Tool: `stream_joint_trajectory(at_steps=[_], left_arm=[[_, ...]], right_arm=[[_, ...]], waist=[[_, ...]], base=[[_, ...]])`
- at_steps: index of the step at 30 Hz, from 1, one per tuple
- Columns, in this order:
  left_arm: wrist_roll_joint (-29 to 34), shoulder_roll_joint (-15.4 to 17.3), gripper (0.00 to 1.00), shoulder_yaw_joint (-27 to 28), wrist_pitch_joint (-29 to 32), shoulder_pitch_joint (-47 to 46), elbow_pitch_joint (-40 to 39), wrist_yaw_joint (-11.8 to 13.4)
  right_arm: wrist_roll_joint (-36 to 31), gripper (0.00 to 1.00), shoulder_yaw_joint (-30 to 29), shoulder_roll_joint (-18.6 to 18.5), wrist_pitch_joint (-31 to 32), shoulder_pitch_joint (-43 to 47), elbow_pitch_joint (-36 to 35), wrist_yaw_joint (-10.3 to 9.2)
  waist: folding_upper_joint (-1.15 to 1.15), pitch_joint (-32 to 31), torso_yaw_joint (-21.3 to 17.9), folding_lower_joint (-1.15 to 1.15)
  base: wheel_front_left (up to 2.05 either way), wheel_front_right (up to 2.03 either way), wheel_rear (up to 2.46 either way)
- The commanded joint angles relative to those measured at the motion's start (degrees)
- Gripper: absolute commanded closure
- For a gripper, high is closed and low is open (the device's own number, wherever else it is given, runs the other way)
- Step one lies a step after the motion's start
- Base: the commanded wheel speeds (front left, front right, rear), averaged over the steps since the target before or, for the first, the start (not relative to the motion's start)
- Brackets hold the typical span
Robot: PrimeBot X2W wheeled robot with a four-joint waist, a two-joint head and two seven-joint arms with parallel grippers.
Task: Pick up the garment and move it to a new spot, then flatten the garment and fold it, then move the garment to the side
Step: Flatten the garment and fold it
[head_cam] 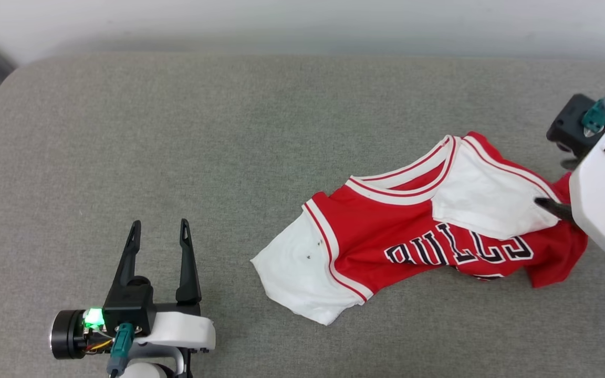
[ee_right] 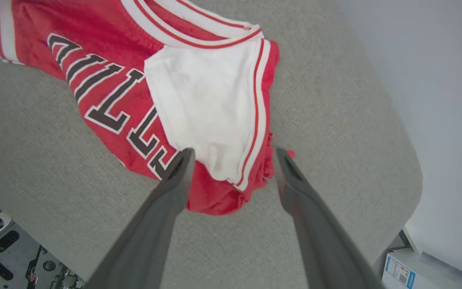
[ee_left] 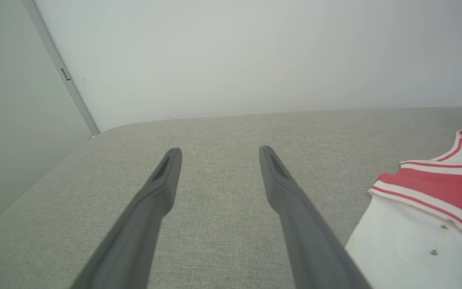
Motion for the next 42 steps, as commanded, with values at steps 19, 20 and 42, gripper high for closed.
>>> stream_joint_trajectory(at_steps=[19,20,42], left_arm=[[-1.89,-0.14,0.0,-1.77,-0.14,-5.26,-0.06,1.17],[-1.91,-0.15,0.0,-1.68,-0.14,-5.17,0.04,1.24],[-1.87,-0.16,0.0,-0.44,-0.14,-3.97,0.3,0.84]], right_arm=[[-1.12,0.57,8.76,4.23,4.02,-1.61,8.31,-0.04],[-1.09,1.0,8.77,4.42,2.83,-2.09,8.49,-0.04],[8.39,1.0,-8.92,-4.3,-20.42,6.08,19.98,-0.05]], waist=[[0.0,8.78,3.88,0.0],[0.0,8.66,3.7,0.0],[0.0,6.18,0.68,0.0]], base=[[0.0,0.0,0.0],[0.0,0.0,0.0],[0.0,0.0,0.0]])
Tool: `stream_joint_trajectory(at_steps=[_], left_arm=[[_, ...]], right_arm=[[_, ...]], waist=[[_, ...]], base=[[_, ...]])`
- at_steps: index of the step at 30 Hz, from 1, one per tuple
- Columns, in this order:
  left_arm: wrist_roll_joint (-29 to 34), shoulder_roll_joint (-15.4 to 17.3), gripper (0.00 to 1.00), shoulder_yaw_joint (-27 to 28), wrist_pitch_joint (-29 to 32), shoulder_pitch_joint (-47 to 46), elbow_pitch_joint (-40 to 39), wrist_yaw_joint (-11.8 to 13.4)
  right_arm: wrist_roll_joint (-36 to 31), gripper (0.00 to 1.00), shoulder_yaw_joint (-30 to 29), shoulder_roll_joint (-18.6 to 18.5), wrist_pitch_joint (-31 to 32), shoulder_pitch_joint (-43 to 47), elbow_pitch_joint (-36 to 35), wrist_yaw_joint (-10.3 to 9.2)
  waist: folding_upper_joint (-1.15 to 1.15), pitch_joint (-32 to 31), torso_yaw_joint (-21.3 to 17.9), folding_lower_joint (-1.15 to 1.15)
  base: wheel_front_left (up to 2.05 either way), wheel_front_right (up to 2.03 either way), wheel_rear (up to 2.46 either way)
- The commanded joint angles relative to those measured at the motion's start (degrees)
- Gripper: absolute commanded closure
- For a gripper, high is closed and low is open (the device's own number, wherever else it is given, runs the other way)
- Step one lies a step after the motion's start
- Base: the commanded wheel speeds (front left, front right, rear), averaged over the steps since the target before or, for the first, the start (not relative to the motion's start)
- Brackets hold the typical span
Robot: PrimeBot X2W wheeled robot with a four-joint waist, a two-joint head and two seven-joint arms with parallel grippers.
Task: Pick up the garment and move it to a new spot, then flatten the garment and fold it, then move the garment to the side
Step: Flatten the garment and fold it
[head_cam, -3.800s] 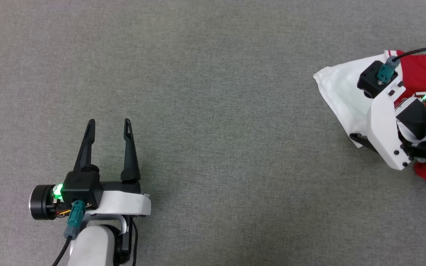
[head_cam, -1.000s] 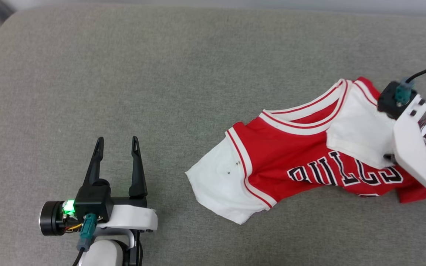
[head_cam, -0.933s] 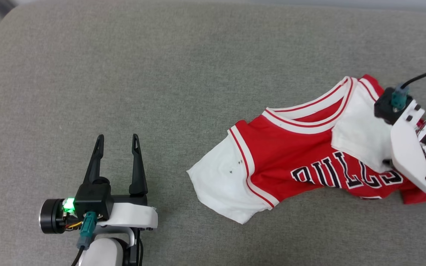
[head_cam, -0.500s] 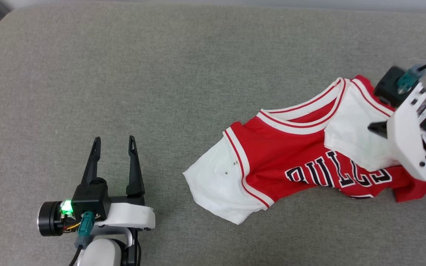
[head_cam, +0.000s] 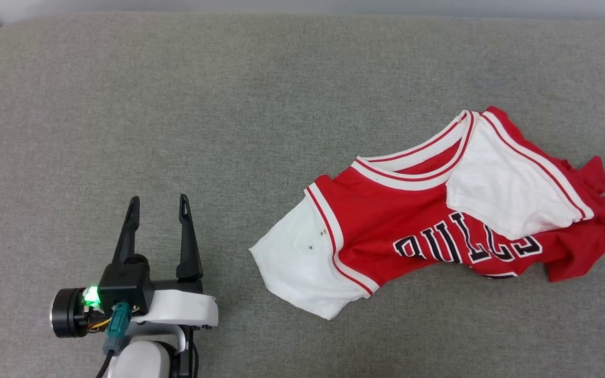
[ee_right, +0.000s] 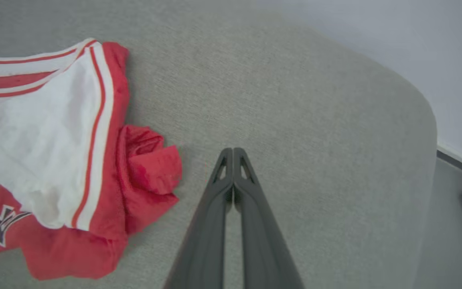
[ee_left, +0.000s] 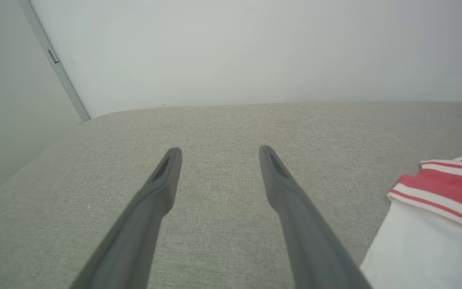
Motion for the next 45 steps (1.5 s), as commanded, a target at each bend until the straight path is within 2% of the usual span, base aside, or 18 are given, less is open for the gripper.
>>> stream_joint_trajectory(at_steps=[1,4,8,12,16,17,18,19,25,30,33,37,42,45], left_arm=[[-0.12,-0.07,0.0,-0.15,-0.14,0.02,-0.12,0.1],[-0.39,-0.05,0.0,-0.48,-0.14,0.01,0.06,0.13],[-0.37,-0.06,0.0,-0.21,-0.14,0.4,0.24,0.11],[-0.4,-0.07,0.0,0.43,-0.14,1.04,0.3,0.37],[-0.22,-0.05,0.0,0.65,-0.14,1.94,0.54,0.15],[-0.12,-0.04,0.0,0.69,-0.14,2.06,0.65,0.02],[-0.03,-0.05,0.0,0.73,-0.14,2.13,0.72,-0.03],[-0.01,-0.05,0.0,0.78,-0.14,2.17,0.79,-0.13],[0.49,0.02,0.0,1.18,-0.14,3.68,1.01,-0.63],[0.53,0.01,0.0,1.28,-0.14,4.81,1.27,-0.87],[0.53,0.01,0.0,1.02,-0.14,5.48,1.18,-1.0],[0.44,0.0,0.0,0.84,-0.14,5.72,1.07,-1.21],[0.31,-0.02,0.0,0.56,-0.14,5.46,1.1,-1.47],[0.1,-0.02,0.0,0.1,-0.14,4.79,1.04,-1.51]], right_arm=[[-0.16,1.0,-0.65,-0.37,-0.93,1.37,1.47,-0.05],[0.84,1.0,-4.07,0.87,-4.28,5.74,9.92,-0.05],[1.8,1.0,-8.2,2.95,-9.95,10.86,17.45,-0.05],[2.89,1.0,-11.25,5.91,-14.93,15.62,20.89,-0.05],[1.57,1.0,-13.46,7.53,-19.68,17.85,21.15,-0.05],[1.09,0.8,-14.26,7.61,-21.14,17.86,21.16,-0.05],[0.43,0.45,-14.95,7.76,-22.31,17.93,20.62,-0.05],[-0.21,0.0,-15.7,7.8,-23.53,18.0,19.9,-0.05],[-4.95,0.0,-21.65,7.27,-29.59,18.24,11.83,-0.05],[-9.65,0.0,-26.86,7.75,-27.49,20.18,1.01,-0.05],[-11.51,0.0,-29.28,8.18,-22.78,21.57,-6.83,-0.05],[-12.84,0.0,-30.5,6.74,-13.92,22.81,-16.12,-0.05],[-12.06,0.0,-28.17,4.88,-0.79,19.47,-24.25,-0.05],[-11.12,0.0,-24.59,4.56,8.17,16.7,-27.1,-0.05]], waist=[[0.0,0.19,0.14,0.0],[0.0,0.34,0.43,0.0],[0.0,0.11,0.44,0.0],[0.0,-0.8,-0.52,0.0],[0.0,-2.08,-1.78,0.0],[0.0,-2.46,-2.0,0.0],[0.0,-2.92,-2.17,0.0],[0.0,-3.41,-2.28,0.0],[0.0,-6.21,-2.66,0.0],[0.0,-8.0,-2.59,0.0],[0.0,-8.73,-2.08,0.0],[0.0,-9.06,-1.42,0.0],[0.0,-8.84,-0.61,0.0],[0.0,-8.2,0.1,0.0]], base=[[0.0,0.0,0.0],[0.0,0.0,0.0],[0.0,0.0,0.0],[0.0,0.0,0.0],[0.0,0.0,0.0],[0.0,0.0,0.0],[0.0,0.0,0.0],[0.0,0.0,0.0],[0.0,0.0,0.0],[0.0,0.0,0.0],[0.0,0.0,0.0],[0.0,0.0,0.0],[0.0,0.0,0.0],[0.0,0.0,0.0]])
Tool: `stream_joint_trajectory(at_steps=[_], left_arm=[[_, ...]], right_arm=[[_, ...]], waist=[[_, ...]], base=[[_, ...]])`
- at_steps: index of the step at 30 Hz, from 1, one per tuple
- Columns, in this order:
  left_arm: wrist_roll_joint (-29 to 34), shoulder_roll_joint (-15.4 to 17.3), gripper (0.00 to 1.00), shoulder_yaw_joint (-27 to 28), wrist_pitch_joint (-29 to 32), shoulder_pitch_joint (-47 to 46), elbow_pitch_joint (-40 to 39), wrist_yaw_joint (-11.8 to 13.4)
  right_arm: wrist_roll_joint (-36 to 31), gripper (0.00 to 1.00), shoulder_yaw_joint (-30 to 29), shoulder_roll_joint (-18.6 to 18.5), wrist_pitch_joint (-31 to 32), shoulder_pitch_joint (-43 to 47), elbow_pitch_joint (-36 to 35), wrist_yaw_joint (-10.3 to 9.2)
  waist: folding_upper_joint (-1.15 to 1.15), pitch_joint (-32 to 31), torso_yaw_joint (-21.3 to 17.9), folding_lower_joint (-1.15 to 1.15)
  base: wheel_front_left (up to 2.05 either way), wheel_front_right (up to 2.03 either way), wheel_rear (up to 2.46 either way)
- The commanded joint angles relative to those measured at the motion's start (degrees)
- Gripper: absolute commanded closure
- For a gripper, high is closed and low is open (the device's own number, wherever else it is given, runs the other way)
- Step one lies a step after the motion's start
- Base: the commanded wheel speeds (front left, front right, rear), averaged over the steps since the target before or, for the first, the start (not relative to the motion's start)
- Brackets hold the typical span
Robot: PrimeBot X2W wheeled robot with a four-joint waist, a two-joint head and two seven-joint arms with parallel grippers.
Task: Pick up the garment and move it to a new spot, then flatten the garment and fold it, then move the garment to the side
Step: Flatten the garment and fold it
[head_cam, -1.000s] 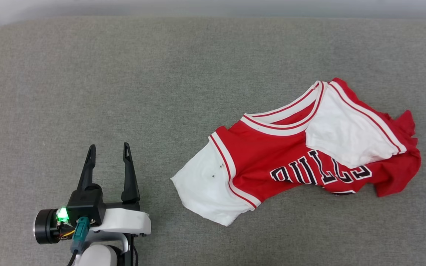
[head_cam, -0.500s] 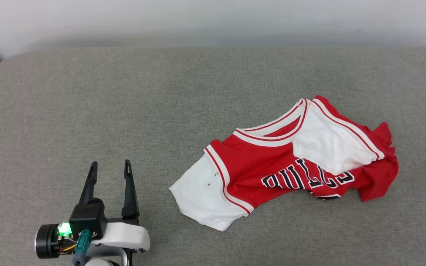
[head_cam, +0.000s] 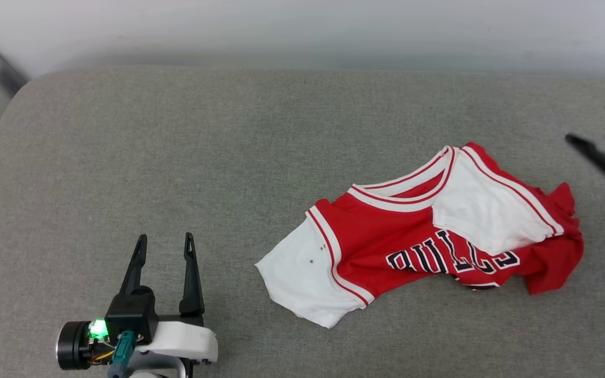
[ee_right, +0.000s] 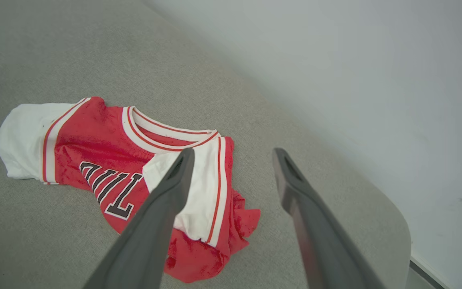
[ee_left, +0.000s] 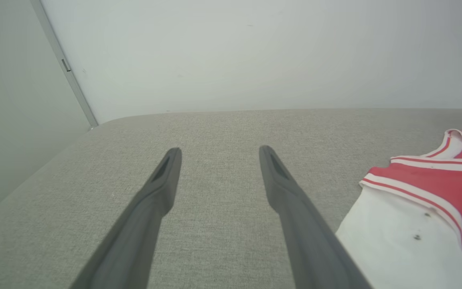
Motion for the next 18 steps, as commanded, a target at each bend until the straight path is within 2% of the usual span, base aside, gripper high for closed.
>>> stream_joint_trajectory(at_steps=[1,6,9,13,18], left_arm=[[-0.26,0.0,0.0,-0.25,-0.14,-0.86,-0.22,-0.05],[-0.85,-0.01,0.0,-1.24,-0.14,-2.12,-0.29,0.06],[-1.49,-0.04,0.0,-2.29,-0.14,-3.03,-0.56,0.44],[-2.38,-0.03,0.0,-3.24,-0.14,-4.27,-0.52,0.95],[-3.25,-0.05,0.0,-3.71,-0.14,-5.08,-0.75,1.54]], right_arm=[[0.51,0.0,1.82,0.26,3.24,-1.41,-0.63,-0.04],[1.33,0.0,11.09,0.77,18.04,-8.22,-0.31,-0.04],[1.12,0.0,16.4,1.16,24.04,-11.86,1.25,-0.04],[1.34,0.0,22.27,1.19,27.46,-14.41,4.87,-0.04],[3.36,0.0,27.35,-0.56,27.17,-14.53,8.66,-0.04]], waist=[[0.0,0.59,0.42,0.0],[0.0,2.88,2.03,0.0],[0.0,4.64,3.27,0.0],[0.0,6.84,5.05,0.0],[0.0,9.08,6.73,0.0]], base=[[0.0,0.0,0.0],[0.0,0.0,0.0],[0.0,0.0,0.0],[0.0,0.0,0.0],[0.0,0.0,0.0]])
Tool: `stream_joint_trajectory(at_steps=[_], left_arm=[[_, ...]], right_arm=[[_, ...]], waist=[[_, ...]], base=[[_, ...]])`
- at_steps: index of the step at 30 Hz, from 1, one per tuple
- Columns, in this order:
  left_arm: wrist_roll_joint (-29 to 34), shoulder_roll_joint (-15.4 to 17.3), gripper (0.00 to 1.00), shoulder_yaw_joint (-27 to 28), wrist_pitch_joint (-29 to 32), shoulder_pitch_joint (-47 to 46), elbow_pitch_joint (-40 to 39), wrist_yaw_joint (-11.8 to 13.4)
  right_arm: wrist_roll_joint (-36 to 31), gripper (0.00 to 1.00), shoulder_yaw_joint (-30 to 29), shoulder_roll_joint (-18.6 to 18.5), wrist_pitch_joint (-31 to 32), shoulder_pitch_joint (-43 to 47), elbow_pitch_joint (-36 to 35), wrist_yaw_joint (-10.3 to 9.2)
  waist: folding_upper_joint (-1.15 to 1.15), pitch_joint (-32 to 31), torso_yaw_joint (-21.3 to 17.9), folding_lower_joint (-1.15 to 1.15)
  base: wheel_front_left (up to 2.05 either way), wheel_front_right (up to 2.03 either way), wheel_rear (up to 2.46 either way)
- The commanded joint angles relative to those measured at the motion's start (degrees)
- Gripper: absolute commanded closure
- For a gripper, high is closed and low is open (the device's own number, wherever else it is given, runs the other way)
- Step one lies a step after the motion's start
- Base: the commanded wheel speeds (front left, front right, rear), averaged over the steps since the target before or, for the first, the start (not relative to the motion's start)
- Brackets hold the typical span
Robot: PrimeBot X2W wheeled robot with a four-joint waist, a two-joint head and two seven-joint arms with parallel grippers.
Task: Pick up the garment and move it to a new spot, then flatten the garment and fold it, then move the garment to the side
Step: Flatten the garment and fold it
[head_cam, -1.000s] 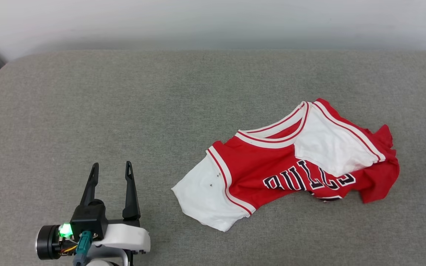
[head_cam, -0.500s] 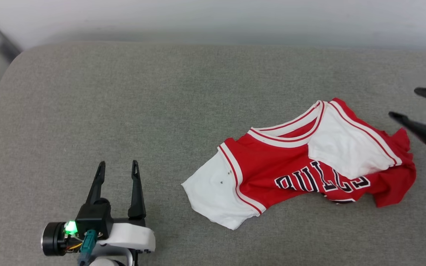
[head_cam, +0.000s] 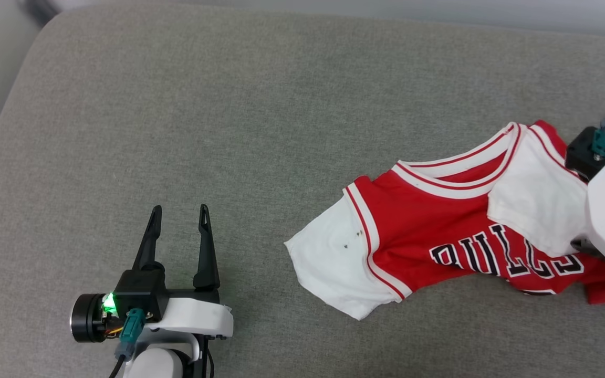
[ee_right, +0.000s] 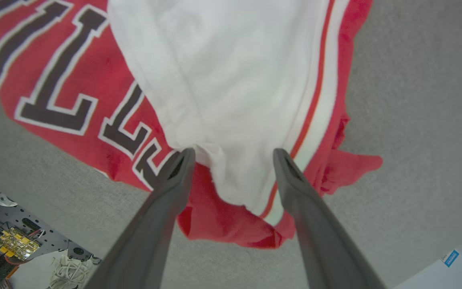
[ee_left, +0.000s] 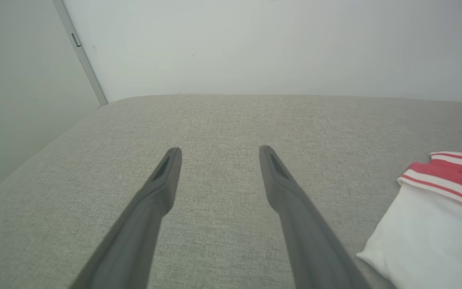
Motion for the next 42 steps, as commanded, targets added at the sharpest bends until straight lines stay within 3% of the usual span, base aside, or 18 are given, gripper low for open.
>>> stream_joint_trajectory(at_steps=[1,12,13,18,22,30,37,42], left_arm=[[-0.23,-0.04,0.0,-0.06,-0.14,-0.68,-0.2,0.27],[-0.76,-0.06,0.0,-0.25,-0.14,-2.8,0.02,0.4],[-0.72,-0.06,0.0,-0.17,-0.14,-2.91,0.14,0.39],[-0.16,-0.06,0.0,0.66,-0.14,-2.23,0.6,0.18],[0.01,-0.04,0.0,1.09,-0.14,-0.94,0.48,0.22],[0.3,-0.04,0.0,2.1,-0.14,1.09,-0.18,0.17],[0.3,-0.06,0.0,2.41,-0.14,1.58,-0.3,0.02],[0.57,-0.05,0.0,2.49,-0.14,1.93,-0.06,-0.32]], right_arm=[[1.06,0.0,0.87,-0.5,-0.47,-0.1,0.7,-0.04],[0.54,0.0,9.17,1.0,-6.37,0.33,5.03,-0.05],[0.18,1.0,9.6,1.38,-7.51,-0.26,5.3,-0.08],[1.27,1.0,9.74,2.3,-13.21,-2.72,5.61,-0.04],[4.24,1.0,7.32,0.74,-19.11,-2.6,4.0,-0.03],[16.56,1.0,-4.83,-2.63,-34.24,5.24,3.42,-0.04],[26.56,1.0,-13.97,-4.74,-47.72,19.27,11.11,-0.04],[34.24,1.0,-17.61,-3.95,-54.0,28.84,19.98,-0.04]], waist=[[0.0,1.44,0.96,0.0],[0.0,4.44,0.99,0.0],[0.0,4.46,0.84,0.0],[0.0,2.99,-0.49,0.0],[0.0,0.92,-1.38,0.0],[0.0,-1.38,-3.48,0.0],[0.0,-1.8,-4.38,0.0],[0.0,-1.94,-4.68,0.0]], base=[[0.0,0.0,0.0],[0.0,0.0,0.0],[0.0,0.0,0.0],[0.0,0.0,0.0],[0.0,0.0,0.0],[0.0,0.0,0.0],[0.0,0.0,0.0],[0.0,0.0,0.0]])
